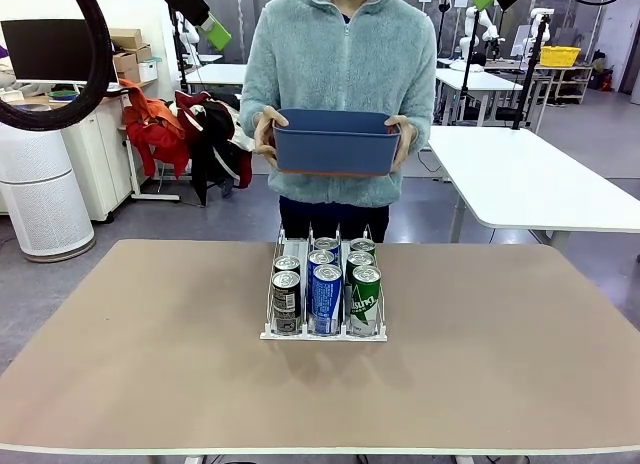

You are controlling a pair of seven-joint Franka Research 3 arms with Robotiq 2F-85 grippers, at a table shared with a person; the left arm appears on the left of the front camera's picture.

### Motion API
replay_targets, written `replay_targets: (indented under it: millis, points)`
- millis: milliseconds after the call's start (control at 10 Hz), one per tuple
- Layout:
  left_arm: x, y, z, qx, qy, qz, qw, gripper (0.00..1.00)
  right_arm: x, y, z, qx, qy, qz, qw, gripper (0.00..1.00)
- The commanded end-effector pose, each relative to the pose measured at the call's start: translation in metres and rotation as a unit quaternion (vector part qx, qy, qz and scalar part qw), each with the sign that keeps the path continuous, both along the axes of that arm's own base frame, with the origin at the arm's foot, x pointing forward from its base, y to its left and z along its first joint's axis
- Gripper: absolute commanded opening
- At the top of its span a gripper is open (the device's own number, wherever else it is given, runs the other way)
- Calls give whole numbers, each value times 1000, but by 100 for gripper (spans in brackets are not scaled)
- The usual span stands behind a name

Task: Fill the beverage cans into the dispenser.
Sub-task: Pick up the Pepsi coke handed by the human.

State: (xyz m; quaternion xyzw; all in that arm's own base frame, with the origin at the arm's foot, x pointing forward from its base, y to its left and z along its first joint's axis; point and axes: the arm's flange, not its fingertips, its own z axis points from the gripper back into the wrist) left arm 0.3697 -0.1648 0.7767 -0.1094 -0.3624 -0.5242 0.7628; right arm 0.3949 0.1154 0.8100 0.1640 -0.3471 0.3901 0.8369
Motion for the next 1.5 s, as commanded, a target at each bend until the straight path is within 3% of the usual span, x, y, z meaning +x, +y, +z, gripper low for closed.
replay_targets:
  millis: [0, 1400]
  points:
    - [1, 1, -2, -10, -2, -7, 1000, 100, 0, 0, 0, 0, 0, 0, 1000, 100]
    - [1, 1, -2, -10, -2, -7, 1000, 100, 0, 0, 0, 0, 0, 0, 1000, 100]
